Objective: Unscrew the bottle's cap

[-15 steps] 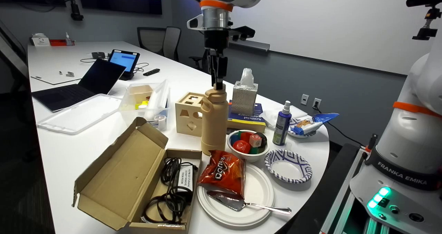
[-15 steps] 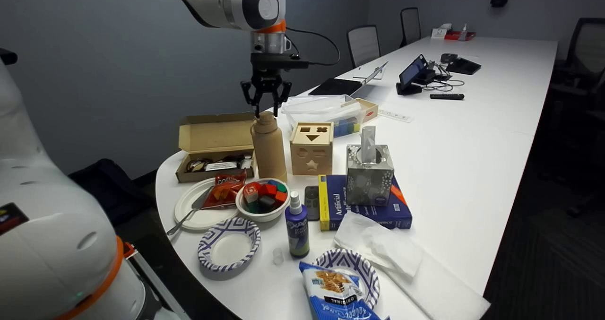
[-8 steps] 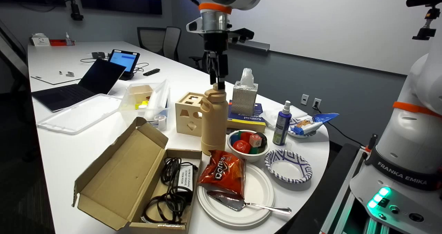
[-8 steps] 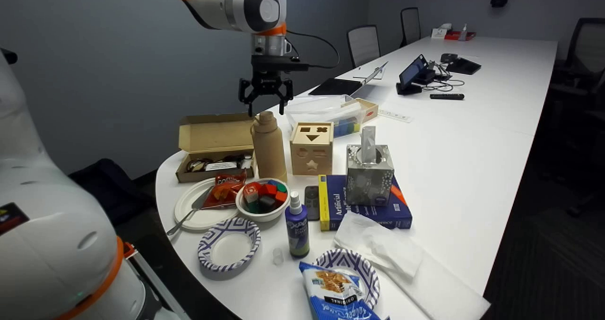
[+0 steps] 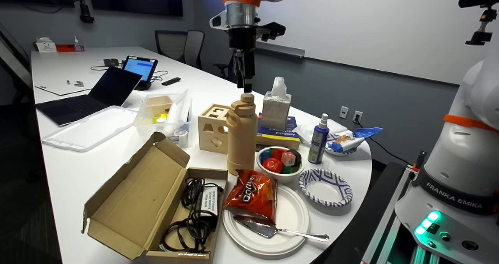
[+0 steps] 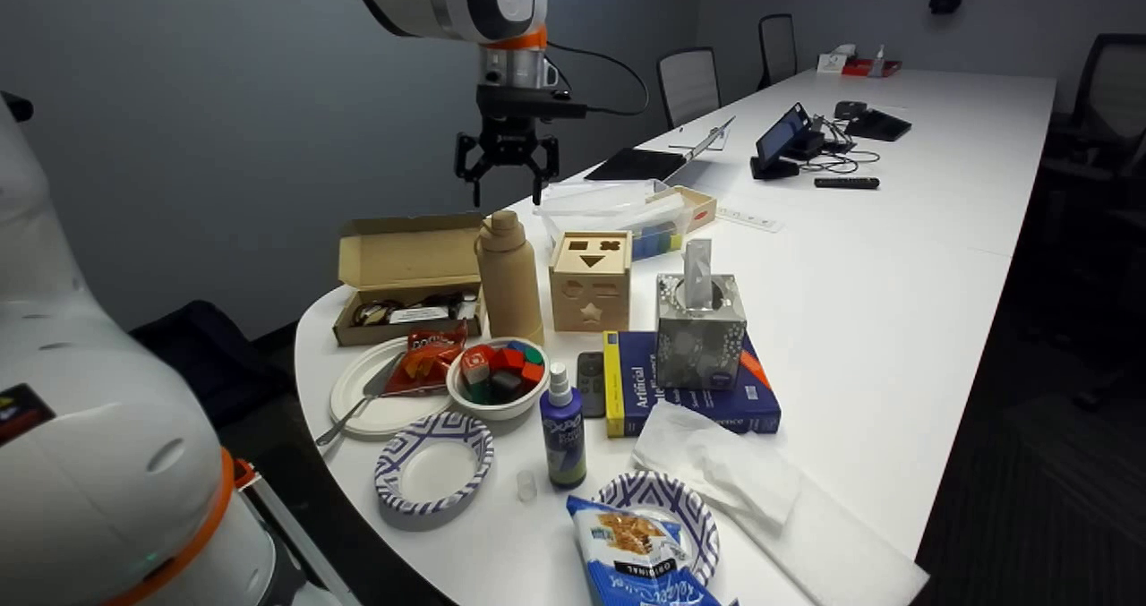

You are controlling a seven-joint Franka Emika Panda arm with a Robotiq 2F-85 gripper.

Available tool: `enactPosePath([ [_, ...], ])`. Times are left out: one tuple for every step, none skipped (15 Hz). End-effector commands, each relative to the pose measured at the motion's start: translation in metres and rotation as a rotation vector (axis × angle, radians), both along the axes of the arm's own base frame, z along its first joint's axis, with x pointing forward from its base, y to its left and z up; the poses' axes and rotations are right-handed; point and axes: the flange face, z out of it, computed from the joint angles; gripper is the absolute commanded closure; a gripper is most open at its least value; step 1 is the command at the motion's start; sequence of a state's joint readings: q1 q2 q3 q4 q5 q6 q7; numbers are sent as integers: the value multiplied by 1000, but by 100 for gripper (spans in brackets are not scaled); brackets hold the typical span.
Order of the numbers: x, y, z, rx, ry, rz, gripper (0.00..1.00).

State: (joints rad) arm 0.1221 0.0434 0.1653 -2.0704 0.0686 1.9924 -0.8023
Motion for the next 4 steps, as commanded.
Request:
enactPosePath([
  [5,-6,13,-22,14,-80,0],
  [6,-7,13,-23,15,-95,0],
  [6,-7,14,-21,15,-105,0],
  [7,-7,14,-19,8,-116,0],
])
